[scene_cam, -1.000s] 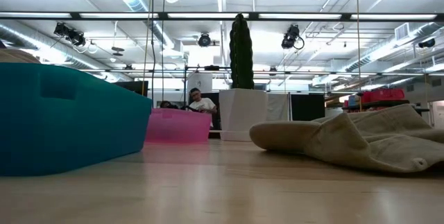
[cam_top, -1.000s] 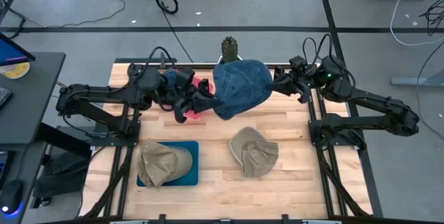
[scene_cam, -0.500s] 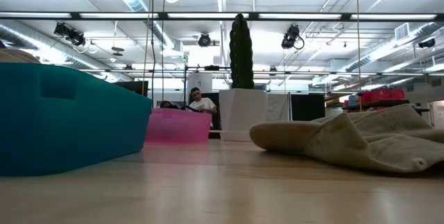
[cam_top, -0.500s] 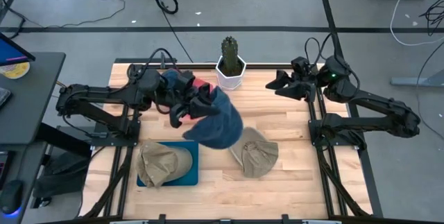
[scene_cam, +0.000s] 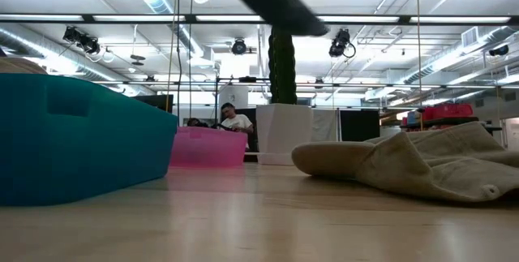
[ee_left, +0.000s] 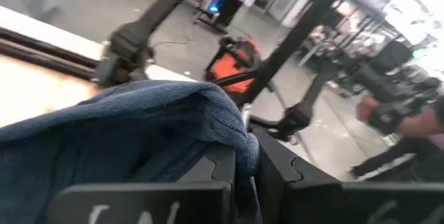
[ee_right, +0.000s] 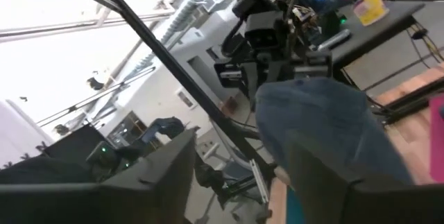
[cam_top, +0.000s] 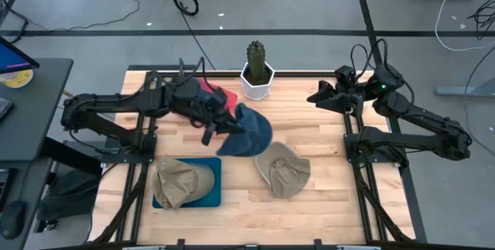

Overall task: Pick & Place hat
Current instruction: Put the blue cap into the red bin

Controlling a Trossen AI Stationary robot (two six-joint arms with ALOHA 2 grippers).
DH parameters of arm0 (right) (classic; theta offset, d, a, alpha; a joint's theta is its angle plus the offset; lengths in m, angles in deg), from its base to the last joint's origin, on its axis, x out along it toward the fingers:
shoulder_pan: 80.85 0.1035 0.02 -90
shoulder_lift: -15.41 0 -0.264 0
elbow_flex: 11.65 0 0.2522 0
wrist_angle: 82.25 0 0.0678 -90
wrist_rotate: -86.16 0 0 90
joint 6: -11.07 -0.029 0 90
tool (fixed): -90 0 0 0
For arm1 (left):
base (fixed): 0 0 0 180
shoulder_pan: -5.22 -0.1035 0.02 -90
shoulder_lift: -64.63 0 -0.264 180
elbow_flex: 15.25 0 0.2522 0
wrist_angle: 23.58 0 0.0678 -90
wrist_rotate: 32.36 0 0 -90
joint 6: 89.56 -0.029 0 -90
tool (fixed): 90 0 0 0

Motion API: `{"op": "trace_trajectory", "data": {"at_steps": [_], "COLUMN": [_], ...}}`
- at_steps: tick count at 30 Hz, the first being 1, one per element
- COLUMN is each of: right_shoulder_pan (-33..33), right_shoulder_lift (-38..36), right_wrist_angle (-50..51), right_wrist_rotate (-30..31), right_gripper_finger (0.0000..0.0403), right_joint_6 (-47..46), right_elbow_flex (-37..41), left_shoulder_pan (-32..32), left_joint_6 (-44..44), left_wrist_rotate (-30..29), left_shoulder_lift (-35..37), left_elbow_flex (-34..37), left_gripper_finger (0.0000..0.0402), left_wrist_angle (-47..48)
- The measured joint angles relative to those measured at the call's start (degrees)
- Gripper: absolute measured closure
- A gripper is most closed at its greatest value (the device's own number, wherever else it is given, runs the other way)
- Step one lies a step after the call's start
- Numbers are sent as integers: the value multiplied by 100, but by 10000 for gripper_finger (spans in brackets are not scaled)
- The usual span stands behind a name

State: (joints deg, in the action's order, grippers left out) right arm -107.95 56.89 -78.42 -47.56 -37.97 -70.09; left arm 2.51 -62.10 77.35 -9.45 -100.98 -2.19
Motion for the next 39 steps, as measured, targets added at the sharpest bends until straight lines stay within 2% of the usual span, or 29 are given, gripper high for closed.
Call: {"op": "trace_trajectory", "data": {"at_steps": [9,11,15,22,25,29,33,39], "right_shoulder_pan": [531,684,933,1331,1449,1629,1778,1877], "right_shoulder_lift": [-29,-8,75,401,534,671,751,797], "right_wrist_angle": [479,466,465,555,633,621,611,573], "right_wrist_rotate": [446,588,1061,1977,2191,2408,2567,2731], "right_gripper_finger": [368,393,391,400,401,401,402,402], "right_joint_6": [396,519,600,774,775,760,747,640], "right_elbow_flex": [2,2,4,4,4,4,4,4], "left_shoulder_pan": [-1004,-1275,-1782,-2561,-2867,-3321,-3626,-3872], "left_joint_6": [-1016,-1253,-1765,-3026,-3420,-3899,-4147,-4136], "left_wrist_rotate": [-2,-2,-5,25,251,327,356,688], "left_shoulder_lift": [785,931,1040,1037,1035,1009,858,646], "left_elbow_flex": [0,0,0,0,0,4,140,520], "left_gripper_finger": [373,373,373,373,373,373,373,373], "left_wrist_angle": [1765,2115,2535,2659,2747,3357,3643,3568]}}
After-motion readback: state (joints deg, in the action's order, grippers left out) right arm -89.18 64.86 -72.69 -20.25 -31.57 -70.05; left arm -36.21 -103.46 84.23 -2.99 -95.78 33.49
